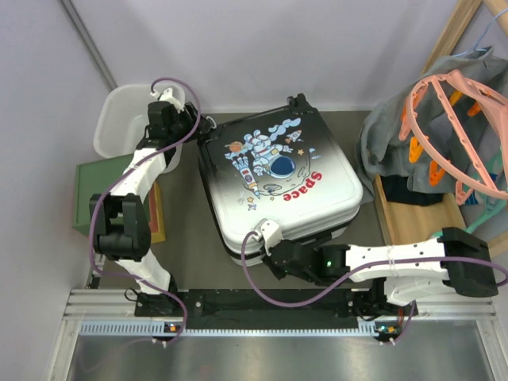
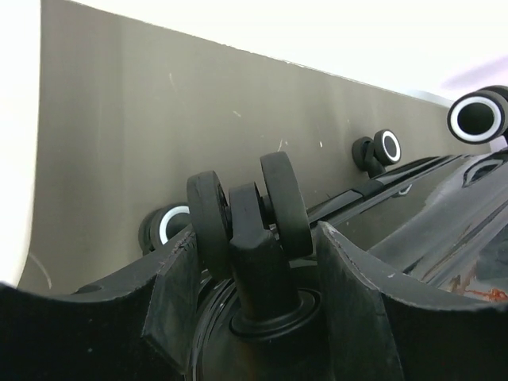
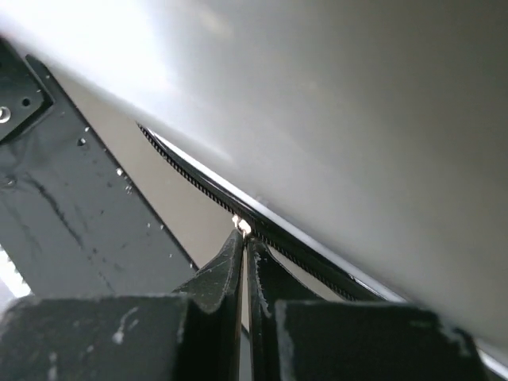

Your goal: Open, take out, and arrange the luggage

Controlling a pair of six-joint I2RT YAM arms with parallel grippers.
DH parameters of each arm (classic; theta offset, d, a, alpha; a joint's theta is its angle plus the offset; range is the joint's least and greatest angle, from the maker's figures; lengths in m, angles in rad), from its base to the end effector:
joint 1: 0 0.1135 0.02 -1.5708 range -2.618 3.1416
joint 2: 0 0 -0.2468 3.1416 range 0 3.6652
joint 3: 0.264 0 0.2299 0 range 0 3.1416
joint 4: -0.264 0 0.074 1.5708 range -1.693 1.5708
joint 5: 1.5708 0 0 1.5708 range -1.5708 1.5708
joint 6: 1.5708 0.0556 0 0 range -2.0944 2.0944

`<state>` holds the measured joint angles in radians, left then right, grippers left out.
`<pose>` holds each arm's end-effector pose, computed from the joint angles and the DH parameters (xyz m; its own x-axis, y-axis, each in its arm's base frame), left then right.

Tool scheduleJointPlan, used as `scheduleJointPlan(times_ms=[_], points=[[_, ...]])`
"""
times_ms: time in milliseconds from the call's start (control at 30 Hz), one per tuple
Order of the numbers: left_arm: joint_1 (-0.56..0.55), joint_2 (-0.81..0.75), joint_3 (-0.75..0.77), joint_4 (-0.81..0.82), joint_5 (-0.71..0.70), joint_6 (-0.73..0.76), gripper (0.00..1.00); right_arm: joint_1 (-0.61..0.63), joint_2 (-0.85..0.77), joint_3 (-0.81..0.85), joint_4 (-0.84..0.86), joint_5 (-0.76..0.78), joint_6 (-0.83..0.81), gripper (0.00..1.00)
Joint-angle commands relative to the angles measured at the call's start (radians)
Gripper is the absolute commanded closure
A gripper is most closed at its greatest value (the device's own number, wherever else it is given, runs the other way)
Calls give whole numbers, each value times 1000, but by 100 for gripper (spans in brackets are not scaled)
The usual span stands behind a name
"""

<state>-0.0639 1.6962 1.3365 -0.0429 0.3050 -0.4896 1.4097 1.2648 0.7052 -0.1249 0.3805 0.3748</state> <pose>0.3947 -0.0420 0.2866 -0.5034 -0.4173 -0.7566 0.1132 0.8363 -0.5365 0.0626 0.2562 0.2024 -0.4130 -0.4223 -0.8069 -0.7728 0.6314 0.0651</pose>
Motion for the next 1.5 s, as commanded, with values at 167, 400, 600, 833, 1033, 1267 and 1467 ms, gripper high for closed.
scheduleJointPlan(times_ms=[167, 400, 600, 833, 1033, 1267, 1467], points=[[-45, -170, -143, -374, 180, 121, 100, -302, -153, -12, 24, -4, -98, 100], [-47, -289, -249, -431, 148, 140, 100, -581, -211, -19, 48, -215, -267, 100], [-45, -343, -195, -573, 62, 291, 49, -730, -150, 0, 42, -364, -370, 100], [-45, -455, -60, -725, -91, 548, 21, -834, -65, 39, 62, -469, -435, 100], [-45, -518, 24, -827, -86, 859, 20, -871, -24, 66, 61, -488, -473, 100], [-45, -506, 151, -1078, -16, 1487, 15, -874, 13, 97, 53, -509, -508, 100], [-42, -485, 90, -988, -167, 1797, 13, -874, 16, 93, 65, -512, -511, 100]])
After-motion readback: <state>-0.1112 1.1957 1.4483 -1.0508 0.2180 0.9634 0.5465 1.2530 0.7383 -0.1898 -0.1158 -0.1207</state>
